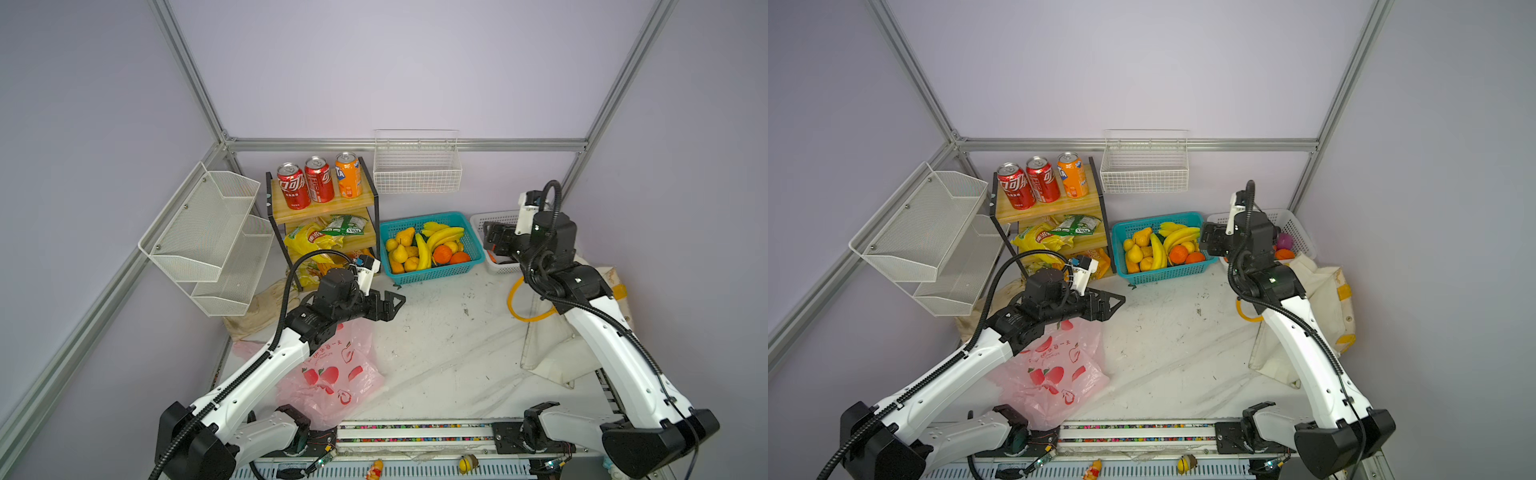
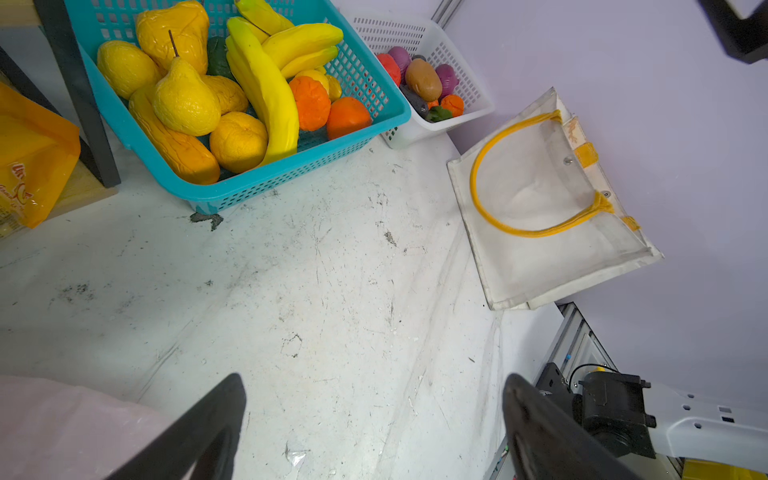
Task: Place the mixed food into the grocery bags and tie them
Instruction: 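Reach the right gripper to the cream tote bag's yellow handle and grasp it, then drag the tote bag toward the shelf with the right gripper while the left arm rises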
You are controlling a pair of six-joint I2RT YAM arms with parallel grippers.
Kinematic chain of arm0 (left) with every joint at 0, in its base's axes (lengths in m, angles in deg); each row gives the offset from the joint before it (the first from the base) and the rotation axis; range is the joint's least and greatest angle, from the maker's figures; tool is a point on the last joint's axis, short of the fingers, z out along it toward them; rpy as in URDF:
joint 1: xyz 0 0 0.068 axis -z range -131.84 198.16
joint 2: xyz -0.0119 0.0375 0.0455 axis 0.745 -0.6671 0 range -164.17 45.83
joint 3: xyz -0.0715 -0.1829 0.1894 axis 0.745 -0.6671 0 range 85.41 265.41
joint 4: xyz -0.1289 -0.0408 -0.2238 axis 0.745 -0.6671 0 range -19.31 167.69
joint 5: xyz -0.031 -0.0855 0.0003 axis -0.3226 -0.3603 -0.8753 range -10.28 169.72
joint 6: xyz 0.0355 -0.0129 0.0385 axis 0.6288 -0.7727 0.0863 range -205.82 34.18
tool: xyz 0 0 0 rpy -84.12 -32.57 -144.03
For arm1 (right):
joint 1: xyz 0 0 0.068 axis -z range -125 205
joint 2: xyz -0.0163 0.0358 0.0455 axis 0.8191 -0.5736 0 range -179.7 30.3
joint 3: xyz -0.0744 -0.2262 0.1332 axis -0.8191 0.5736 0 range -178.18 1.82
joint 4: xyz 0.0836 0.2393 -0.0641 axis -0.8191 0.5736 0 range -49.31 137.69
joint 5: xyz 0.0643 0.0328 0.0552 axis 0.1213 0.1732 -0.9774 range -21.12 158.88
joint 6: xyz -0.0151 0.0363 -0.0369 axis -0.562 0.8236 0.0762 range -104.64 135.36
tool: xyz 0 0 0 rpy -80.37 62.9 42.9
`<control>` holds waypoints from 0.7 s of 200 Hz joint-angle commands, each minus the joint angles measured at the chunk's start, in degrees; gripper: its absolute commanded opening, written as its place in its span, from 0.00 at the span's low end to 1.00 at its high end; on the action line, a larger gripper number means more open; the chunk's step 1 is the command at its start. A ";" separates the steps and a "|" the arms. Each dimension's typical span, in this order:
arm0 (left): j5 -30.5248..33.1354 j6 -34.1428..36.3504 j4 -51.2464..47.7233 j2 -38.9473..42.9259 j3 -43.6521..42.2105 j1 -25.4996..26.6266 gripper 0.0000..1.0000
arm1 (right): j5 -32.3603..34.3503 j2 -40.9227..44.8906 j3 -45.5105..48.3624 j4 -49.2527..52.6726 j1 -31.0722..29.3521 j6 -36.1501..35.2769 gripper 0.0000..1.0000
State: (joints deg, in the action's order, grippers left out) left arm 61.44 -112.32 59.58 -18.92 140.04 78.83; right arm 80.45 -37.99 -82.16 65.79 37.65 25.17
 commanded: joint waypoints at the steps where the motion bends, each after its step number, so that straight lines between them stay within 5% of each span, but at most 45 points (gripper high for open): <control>1: -1.23 1.32 0.62 0.96 6.44 -0.13 0.95 | 7.30 2.11 -1.02 4.33 10.23 0.31 0.92; 31: -2.78 2.05 -0.73 0.25 7.83 -0.09 0.95 | -2.60 -2.52 3.17 3.56 27.64 0.10 0.90; 108: -4.27 3.61 -1.58 0.33 7.16 -0.11 0.98 | -0.76 -9.61 11.32 3.66 29.21 2.14 0.87; 122: -4.72 3.74 -1.51 0.32 6.93 -0.08 0.98 | 0.62 -10.11 12.59 3.20 29.16 2.16 0.79; 140: -5.27 3.80 -1.34 0.39 6.69 -0.09 0.98 | 1.31 -10.11 13.69 2.38 29.21 1.73 0.55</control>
State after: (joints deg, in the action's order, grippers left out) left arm 58.25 -110.03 57.19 -19.10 142.55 78.83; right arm 79.82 -49.07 -69.57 69.70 66.72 26.28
